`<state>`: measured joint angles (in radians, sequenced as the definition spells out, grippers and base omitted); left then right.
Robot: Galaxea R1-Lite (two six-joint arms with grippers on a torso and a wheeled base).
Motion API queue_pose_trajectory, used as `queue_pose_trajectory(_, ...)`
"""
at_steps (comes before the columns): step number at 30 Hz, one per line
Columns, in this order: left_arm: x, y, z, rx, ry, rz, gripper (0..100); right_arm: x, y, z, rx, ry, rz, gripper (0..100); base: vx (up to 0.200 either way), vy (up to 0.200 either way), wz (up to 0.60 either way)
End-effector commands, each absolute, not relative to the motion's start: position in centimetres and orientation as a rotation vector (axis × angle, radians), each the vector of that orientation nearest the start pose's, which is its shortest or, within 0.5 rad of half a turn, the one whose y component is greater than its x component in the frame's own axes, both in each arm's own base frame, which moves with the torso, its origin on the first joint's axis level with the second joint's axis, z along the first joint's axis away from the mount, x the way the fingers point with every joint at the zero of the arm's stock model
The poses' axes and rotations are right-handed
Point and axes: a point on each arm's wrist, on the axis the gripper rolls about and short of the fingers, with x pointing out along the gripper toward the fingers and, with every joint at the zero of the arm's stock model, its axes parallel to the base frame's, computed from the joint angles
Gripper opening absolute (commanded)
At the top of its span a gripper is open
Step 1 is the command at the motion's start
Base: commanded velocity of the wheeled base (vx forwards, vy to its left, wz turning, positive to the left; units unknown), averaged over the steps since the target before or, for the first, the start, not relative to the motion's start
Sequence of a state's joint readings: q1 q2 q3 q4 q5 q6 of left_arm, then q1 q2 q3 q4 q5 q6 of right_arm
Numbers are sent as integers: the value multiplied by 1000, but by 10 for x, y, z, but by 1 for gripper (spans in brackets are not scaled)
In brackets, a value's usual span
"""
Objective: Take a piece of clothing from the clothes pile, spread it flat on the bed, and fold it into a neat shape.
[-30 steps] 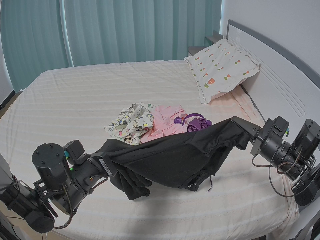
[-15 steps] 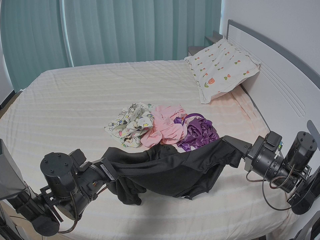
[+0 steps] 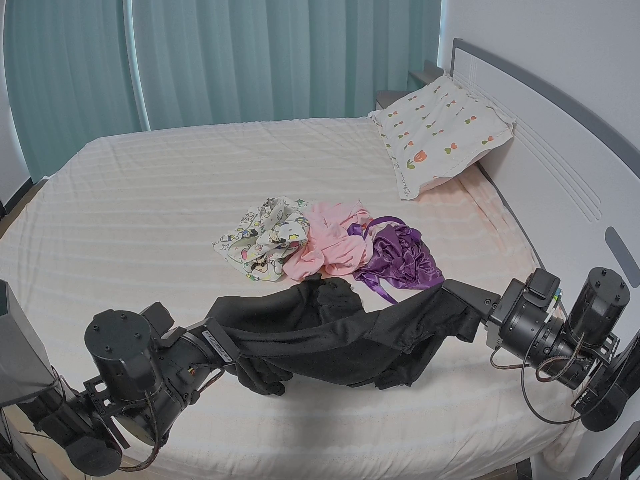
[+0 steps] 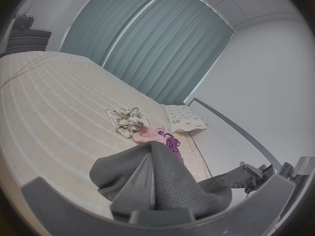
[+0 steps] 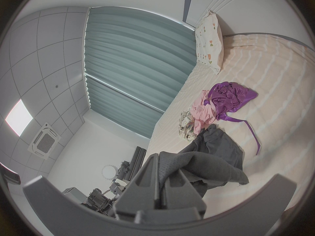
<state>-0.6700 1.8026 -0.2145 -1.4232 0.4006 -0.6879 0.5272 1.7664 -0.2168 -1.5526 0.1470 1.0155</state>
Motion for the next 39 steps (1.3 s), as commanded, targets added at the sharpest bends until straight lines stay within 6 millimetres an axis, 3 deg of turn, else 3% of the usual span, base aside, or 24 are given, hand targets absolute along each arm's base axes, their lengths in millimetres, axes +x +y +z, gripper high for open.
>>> queue_pose_trajectory(1,188,-146,97,-585,242,-217,0,205,124,124,978,328,629,0,0,0,0)
queue_pose_trajectory(5,187,-143,95,-572,253,-208,0,202,126,125,978,328,642,0,0,0,0)
queue_pose_trajectory(21,186,-138,97,-553,238,-202,0,197,124,135,983,288,658,0,0,200,0)
queue_pose_trajectory(39,187,-139,95,-552,245,-203,0,199,125,131,980,300,648,0,0,200,0)
